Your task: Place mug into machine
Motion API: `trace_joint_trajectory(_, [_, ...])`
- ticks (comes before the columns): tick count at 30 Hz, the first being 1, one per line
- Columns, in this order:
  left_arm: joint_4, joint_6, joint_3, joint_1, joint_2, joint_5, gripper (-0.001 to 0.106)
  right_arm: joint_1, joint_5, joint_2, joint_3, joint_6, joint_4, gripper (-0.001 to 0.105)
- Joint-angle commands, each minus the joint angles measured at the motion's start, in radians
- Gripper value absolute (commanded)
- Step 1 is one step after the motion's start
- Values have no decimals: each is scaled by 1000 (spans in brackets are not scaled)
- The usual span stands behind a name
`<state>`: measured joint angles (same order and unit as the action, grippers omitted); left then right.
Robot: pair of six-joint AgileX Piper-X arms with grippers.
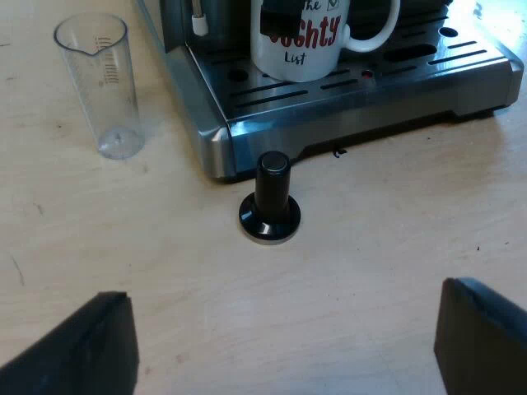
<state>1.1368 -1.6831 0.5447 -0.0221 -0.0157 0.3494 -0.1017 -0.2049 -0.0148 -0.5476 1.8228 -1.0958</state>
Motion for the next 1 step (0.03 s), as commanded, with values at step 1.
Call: trace_joint_trajectory(1, [-14, 6, 2, -3, -137, 3, 85, 4, -1, -36, -2, 15, 14, 62])
